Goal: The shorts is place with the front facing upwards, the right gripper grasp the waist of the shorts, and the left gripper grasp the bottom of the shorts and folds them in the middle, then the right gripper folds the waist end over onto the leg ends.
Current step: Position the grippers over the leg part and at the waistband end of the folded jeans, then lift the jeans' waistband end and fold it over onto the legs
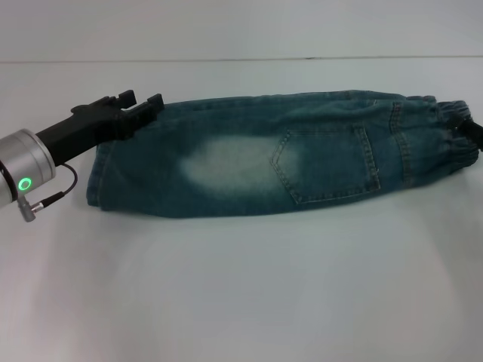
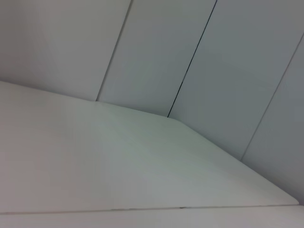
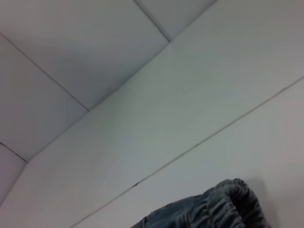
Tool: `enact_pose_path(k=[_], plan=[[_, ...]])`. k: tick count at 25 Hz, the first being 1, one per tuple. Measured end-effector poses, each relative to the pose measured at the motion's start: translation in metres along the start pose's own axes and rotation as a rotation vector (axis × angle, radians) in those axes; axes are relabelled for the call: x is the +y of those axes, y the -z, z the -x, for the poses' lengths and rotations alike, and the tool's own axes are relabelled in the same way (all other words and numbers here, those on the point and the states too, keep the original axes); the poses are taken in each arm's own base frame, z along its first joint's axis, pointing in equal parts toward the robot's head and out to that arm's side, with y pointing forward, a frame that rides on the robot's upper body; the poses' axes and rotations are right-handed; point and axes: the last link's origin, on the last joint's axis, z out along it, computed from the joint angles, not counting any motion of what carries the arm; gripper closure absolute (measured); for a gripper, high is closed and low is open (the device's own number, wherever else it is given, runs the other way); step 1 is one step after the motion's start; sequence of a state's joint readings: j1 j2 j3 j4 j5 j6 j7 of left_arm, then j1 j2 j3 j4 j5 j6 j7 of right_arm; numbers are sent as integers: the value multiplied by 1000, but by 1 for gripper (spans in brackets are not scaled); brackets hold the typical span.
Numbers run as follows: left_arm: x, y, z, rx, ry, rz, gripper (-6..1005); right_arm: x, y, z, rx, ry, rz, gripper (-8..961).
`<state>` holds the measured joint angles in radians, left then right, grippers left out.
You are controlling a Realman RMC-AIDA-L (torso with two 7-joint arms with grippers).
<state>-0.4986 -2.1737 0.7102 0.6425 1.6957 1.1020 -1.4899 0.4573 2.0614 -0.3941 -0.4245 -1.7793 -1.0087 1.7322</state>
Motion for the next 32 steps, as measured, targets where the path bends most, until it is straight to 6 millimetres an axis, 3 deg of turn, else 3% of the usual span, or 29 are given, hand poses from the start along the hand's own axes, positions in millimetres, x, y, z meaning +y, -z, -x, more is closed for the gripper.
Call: enact_pose_path(k=[6,14,22,25,27,32], plan=[[2,-1,0,-4,-4,13,375,5,-11,-2,45,11,-15,163],[13,-9,0,14,-33,56,377,11,-16,-4,107,-10,-4,279],[39,-21,15,94,-130,148,378,18,-3,2,99,-19,85,628],[54,-25,24,189,-187,170,429,22,3,3,99,-34,119,776],[61,-29,34,271,-210,120,493,24,6,3,100,-45,136,794],[78,-43,52,286,-370,0,635,31,13,3,129,-89,197,840]])
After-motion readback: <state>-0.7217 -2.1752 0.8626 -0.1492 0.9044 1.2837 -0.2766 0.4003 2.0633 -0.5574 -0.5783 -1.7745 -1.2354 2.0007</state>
